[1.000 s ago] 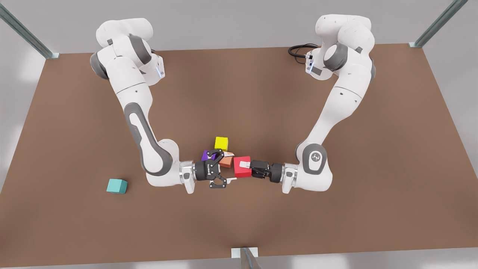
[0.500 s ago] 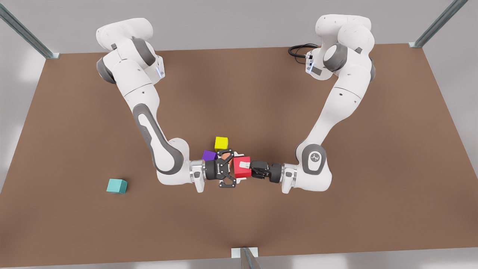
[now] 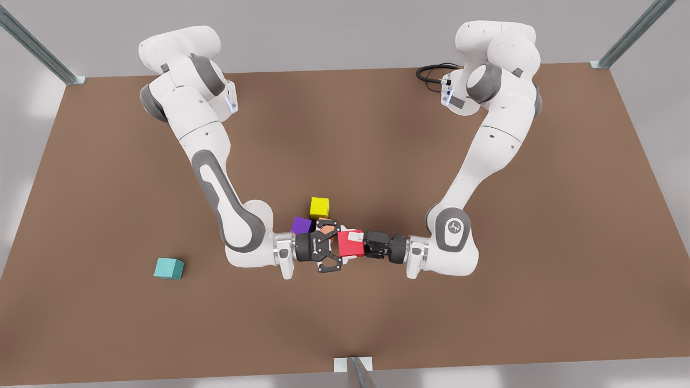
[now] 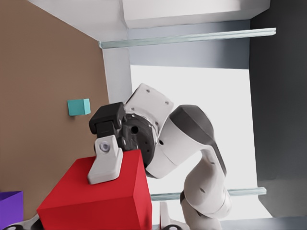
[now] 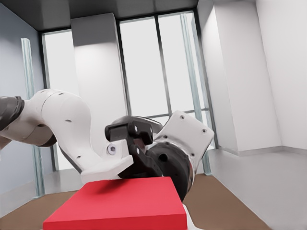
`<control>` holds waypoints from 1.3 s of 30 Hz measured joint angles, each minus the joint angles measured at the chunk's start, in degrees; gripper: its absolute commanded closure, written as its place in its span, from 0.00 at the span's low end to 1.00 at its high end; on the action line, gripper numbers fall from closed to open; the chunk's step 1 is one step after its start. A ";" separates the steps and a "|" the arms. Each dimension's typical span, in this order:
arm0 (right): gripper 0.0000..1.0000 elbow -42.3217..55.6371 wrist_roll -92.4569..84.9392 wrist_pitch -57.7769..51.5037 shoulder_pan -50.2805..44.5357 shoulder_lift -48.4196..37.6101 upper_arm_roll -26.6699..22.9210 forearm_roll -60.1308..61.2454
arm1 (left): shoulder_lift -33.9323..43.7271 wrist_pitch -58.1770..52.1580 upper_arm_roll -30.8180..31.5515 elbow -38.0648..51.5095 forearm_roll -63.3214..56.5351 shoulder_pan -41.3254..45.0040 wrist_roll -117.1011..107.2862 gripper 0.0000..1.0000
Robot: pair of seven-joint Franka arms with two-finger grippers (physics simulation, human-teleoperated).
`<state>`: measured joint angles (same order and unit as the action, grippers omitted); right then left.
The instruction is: Pick up red wooden cube and pass to hand red wooden cube and place in blue wooden cube
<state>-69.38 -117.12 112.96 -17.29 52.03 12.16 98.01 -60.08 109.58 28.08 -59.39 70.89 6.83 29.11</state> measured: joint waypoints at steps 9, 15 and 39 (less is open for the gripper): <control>0.57 -0.88 0.13 -0.51 2.45 -0.43 -0.12 -0.96 | 1.94 -8.40 -0.03 -0.75 -7.48 -12.76 -0.07 0.00; 0.56 -2.74 2.77 -8.67 20.01 -4.15 -0.96 -31.49 | 16.60 -23.26 -1.00 1.81 -60.60 -15.95 -5.20 0.00; 0.56 -24.24 65.47 11.49 25.37 -20.06 -5.93 -105.16 | 39.55 -29.42 -24.14 -18.43 -71.05 -0.74 -20.98 0.00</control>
<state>-93.62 -51.65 124.45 8.08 31.97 6.23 -7.16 -20.53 80.16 3.94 -77.83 -0.16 6.10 8.12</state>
